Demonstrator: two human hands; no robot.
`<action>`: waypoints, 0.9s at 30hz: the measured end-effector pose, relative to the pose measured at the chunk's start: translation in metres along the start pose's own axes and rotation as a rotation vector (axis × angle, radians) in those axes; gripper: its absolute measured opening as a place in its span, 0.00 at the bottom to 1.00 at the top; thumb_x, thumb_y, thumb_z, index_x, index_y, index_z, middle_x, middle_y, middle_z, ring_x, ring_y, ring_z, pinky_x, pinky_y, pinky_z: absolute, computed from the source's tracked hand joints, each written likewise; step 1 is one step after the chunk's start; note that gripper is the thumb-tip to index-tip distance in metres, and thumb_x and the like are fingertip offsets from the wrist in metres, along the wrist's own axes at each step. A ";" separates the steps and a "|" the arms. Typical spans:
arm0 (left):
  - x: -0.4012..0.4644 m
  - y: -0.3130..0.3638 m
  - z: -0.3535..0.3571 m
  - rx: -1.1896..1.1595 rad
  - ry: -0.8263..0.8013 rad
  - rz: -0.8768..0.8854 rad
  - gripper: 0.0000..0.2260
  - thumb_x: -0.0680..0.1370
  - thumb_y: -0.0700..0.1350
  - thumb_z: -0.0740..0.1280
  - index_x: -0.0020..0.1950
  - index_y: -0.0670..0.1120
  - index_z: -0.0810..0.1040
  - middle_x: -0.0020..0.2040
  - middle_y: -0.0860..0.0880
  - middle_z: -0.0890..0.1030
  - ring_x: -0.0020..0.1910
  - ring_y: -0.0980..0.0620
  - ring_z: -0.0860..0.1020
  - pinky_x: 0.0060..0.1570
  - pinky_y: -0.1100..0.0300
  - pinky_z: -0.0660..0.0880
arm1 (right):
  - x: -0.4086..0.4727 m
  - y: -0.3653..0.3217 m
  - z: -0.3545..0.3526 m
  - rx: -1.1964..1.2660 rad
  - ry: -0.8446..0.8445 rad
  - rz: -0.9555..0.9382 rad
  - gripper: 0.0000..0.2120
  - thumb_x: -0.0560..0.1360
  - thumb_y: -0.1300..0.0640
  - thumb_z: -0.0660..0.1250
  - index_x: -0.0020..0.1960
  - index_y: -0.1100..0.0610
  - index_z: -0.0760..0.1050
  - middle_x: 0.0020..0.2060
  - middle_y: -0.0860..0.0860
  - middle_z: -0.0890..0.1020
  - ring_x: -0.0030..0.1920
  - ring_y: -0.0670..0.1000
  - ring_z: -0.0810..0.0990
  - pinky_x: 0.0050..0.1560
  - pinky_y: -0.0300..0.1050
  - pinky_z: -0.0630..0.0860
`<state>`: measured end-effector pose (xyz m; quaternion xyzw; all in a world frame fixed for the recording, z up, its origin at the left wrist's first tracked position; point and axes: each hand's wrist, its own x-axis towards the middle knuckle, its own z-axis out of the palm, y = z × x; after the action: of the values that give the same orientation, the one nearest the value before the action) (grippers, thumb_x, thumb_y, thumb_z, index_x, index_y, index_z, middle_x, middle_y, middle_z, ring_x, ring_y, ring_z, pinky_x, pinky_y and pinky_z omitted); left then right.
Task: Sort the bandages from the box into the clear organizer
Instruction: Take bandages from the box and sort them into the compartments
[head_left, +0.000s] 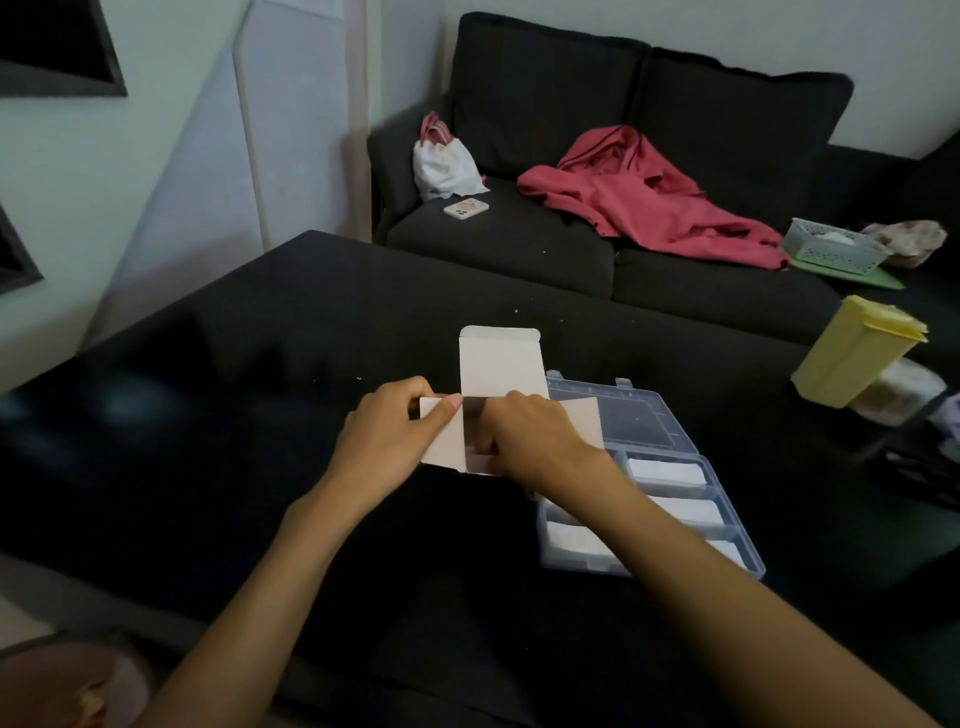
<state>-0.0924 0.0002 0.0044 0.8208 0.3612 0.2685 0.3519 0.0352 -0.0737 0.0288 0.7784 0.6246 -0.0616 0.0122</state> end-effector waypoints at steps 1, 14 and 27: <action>0.000 -0.001 0.000 0.013 0.009 -0.001 0.13 0.78 0.54 0.63 0.35 0.51 0.71 0.35 0.55 0.76 0.37 0.58 0.74 0.32 0.61 0.66 | -0.001 0.000 0.000 -0.007 0.012 -0.010 0.18 0.77 0.60 0.64 0.67 0.56 0.70 0.59 0.56 0.78 0.57 0.57 0.78 0.62 0.49 0.73; 0.013 -0.007 0.003 0.037 0.120 -0.092 0.13 0.77 0.57 0.63 0.37 0.51 0.73 0.36 0.54 0.78 0.40 0.50 0.77 0.35 0.57 0.66 | -0.012 0.021 0.001 0.106 0.351 -0.110 0.09 0.77 0.55 0.65 0.54 0.56 0.79 0.54 0.54 0.81 0.52 0.54 0.80 0.53 0.43 0.76; 0.030 -0.012 0.013 0.269 0.204 -0.275 0.18 0.79 0.60 0.57 0.62 0.50 0.74 0.56 0.47 0.78 0.55 0.45 0.76 0.48 0.54 0.71 | -0.056 0.051 -0.006 2.016 0.111 0.532 0.09 0.74 0.58 0.67 0.54 0.56 0.78 0.50 0.57 0.83 0.49 0.52 0.81 0.44 0.43 0.81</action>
<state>-0.0710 0.0244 -0.0070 0.7718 0.5361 0.2489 0.2343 0.0731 -0.1390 0.0378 0.5419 0.0918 -0.5137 -0.6588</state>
